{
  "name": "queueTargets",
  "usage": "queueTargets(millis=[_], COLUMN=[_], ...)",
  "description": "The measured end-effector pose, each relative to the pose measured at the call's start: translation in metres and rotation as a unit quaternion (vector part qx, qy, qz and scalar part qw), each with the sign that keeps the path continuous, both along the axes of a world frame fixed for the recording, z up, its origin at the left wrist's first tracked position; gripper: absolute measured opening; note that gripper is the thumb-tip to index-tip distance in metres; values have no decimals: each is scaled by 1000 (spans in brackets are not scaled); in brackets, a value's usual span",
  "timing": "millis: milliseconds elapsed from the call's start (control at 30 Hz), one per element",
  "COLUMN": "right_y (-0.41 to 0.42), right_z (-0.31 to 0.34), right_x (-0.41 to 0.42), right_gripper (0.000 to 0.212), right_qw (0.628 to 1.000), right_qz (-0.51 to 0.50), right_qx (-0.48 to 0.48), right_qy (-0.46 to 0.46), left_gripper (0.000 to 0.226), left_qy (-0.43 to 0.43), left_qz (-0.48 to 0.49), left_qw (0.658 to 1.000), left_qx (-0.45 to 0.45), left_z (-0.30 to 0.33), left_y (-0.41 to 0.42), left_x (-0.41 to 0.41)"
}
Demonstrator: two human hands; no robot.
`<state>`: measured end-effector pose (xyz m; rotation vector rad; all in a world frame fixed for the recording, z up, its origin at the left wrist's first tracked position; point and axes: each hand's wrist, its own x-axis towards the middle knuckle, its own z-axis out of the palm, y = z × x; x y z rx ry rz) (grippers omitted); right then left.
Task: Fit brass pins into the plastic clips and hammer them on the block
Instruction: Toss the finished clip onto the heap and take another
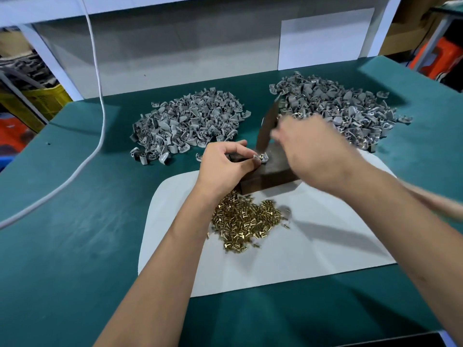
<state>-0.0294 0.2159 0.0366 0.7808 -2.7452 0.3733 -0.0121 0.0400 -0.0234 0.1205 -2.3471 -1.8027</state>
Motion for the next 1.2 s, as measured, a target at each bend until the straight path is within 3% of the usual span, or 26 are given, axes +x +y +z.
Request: queueTargets(millis=[67, 133, 233, 333, 400, 533, 667, 733, 833, 967, 1100, 1200], right_y=[0, 5, 7, -4, -1, 4, -2, 4, 5, -3, 23, 59], right_z=[-2, 4, 6, -7, -3, 6, -1, 5, 5, -5, 6, 16], right_x=[2, -4, 0, 4, 1, -5, -3, -9, -7, -3, -11, -15], right_gripper=[27, 26, 30, 31, 26, 32, 30, 27, 29, 28, 37, 28], right_qw=[998, 999, 993, 999, 997, 995, 997, 998, 996, 997, 996, 981], right_qz=[3, -4, -24, -5, -7, -35, -13, -20, -22, -8, 7, 32], right_qx=[45, 35, -92, 35, 58, -59, 61, 37, -69, 42, -16, -69], right_qy=[-47, -26, 75, -3, -43, 70, -49, -38, 51, -64, -89, -180], left_gripper=[13, 10, 11, 15, 14, 12, 10, 10, 11, 11, 12, 17], left_qy=[3, 3, 2, 4, 6, 5, 8, 11, 11, 12, 34, 54], left_qz=[-2, -1, 2, 3, 5, 11, 2, 3, 6, 5, 13, 28], left_qw=[1000, 1000, 1000, 1000, 1000, 1000, 1000, 1000, 1000, 1000, 999, 996], left_qx=[5, 4, -4, 3, -1, -16, -1, -4, -8, -2, -35, -58], left_z=[0, -1, -3, -2, -2, -3, -5, -5, -4, -3, -2, -1], left_y=[-1, -1, -1, -1, 0, -1, -1, -1, -2, -1, -1, -2], left_x=[0, 0, -2, -2, -1, -3, -3, -3, -4, -2, 0, -1])
